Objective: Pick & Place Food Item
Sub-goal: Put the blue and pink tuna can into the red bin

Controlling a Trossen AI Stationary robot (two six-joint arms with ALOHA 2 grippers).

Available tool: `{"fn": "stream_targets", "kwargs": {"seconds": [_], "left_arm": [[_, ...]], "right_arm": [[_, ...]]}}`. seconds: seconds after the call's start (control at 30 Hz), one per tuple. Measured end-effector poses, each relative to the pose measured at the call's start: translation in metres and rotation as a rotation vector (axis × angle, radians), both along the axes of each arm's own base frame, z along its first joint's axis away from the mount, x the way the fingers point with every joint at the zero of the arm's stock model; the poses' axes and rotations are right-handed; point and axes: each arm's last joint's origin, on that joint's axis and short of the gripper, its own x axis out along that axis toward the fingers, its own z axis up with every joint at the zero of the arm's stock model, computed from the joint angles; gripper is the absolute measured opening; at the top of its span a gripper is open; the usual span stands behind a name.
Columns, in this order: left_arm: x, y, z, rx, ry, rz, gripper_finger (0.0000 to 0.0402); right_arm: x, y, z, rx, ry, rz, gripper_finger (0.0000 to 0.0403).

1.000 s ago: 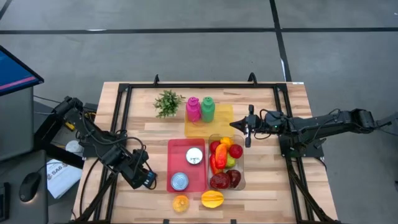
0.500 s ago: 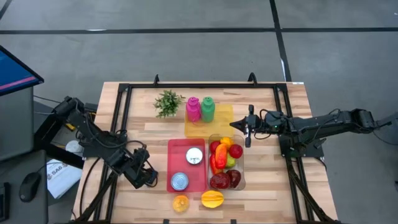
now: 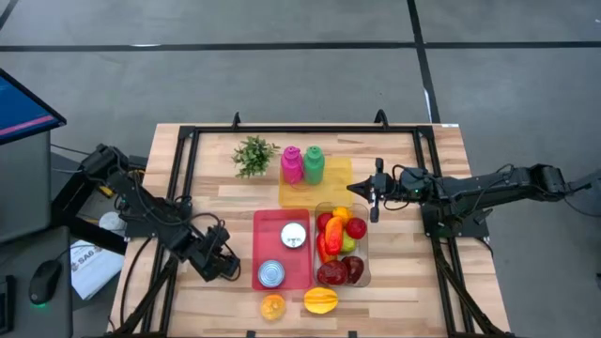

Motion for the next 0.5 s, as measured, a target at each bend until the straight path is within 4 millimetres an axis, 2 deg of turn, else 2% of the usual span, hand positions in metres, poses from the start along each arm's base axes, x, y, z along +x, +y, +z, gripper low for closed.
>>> {"fn": "stream_targets", "kwargs": {"seconds": [0.17,0.5], "left_arm": [[-0.008,0.006,-0.012,0.038,0.076,-0.006,0.0344],[-0.007,0.005,-0.013,0.012,0.06,-0.021,0.0343]], "right_arm": [[0.0,0.0,0.0,0.0,-0.001,0.0,0.0],[0.0,0.0,0.0,0.0,-0.004,0.0,0.0]]}}
